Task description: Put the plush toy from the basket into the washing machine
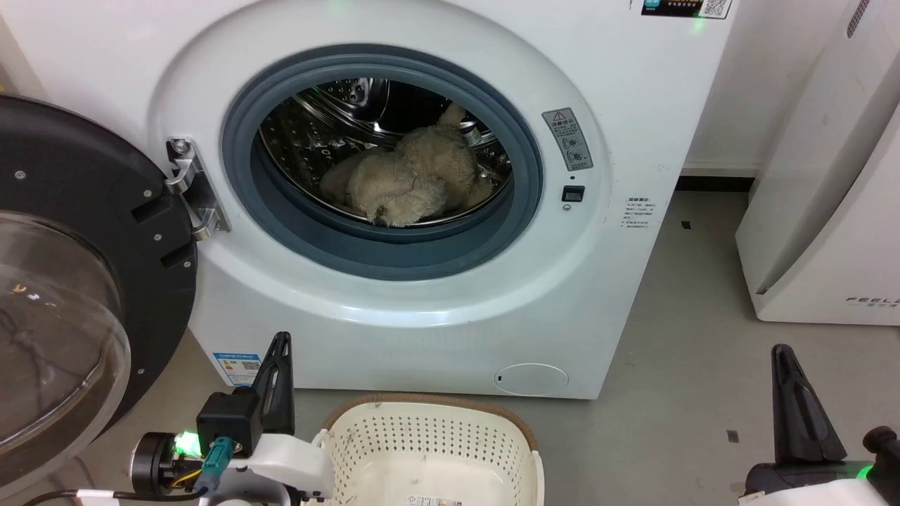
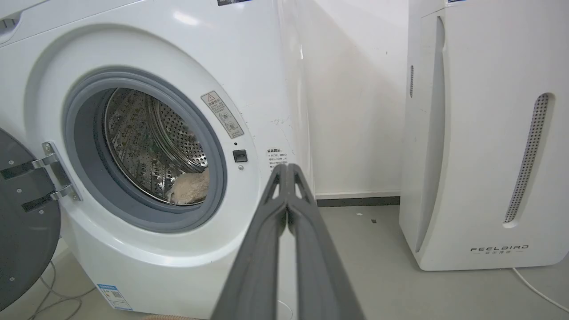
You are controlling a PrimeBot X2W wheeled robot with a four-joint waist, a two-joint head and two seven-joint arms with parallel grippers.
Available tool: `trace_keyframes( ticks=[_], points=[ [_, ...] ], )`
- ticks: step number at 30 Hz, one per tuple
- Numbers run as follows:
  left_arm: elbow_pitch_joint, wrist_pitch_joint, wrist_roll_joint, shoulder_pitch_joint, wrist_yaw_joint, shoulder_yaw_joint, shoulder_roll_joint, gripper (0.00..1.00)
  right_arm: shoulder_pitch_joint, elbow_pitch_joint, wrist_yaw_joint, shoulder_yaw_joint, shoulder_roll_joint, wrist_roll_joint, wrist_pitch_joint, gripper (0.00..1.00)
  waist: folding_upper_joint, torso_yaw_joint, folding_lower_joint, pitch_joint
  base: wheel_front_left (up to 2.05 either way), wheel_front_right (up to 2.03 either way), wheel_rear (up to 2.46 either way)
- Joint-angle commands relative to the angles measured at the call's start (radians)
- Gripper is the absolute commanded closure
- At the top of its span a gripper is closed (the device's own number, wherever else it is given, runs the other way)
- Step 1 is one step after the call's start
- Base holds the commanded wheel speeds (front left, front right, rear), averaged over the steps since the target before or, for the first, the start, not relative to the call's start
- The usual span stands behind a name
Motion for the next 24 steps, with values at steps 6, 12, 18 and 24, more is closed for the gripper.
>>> trace_keyframes(
  ticks=[6, 12, 18, 24],
  points=[
    [-0.019, 0.016, 0.006, 0.012, -0.007, 0.006, -0.003, 1.0, -0.013, 0.008, 0.0, 0.007, 0.0, -0.018, 0.015, 1.0, 0.0, -0.002, 0.0001, 0.0, 0.0, 0.0, 0.0],
    [-0.03, 0.028, 0.009, 0.016, -0.009, 0.009, -0.004, 1.0, -0.018, 0.011, 0.0, 0.011, 0.0, -0.028, 0.027, 1.0, 0.0, -0.005, 0.0001, 0.001, 0.0, 0.0, 0.0],
    [-0.041, 0.04, 0.011, 0.021, -0.011, 0.012, -0.006, 1.0, -0.023, 0.014, 0.0, 0.016, 0.0, -0.038, 0.039, 1.0, 0.0, -0.008, 0.0001, 0.001, 0.0, 0.0, 0.0],
    [-0.052, 0.053, 0.013, 0.025, -0.014, 0.015, -0.007, 1.0, -0.027, 0.017, 0.0, 0.02, 0.0, -0.049, 0.051, 1.0, 0.0, -0.01, 0.0001, 0.002, 0.0, 0.0, 0.0]
  ],
)
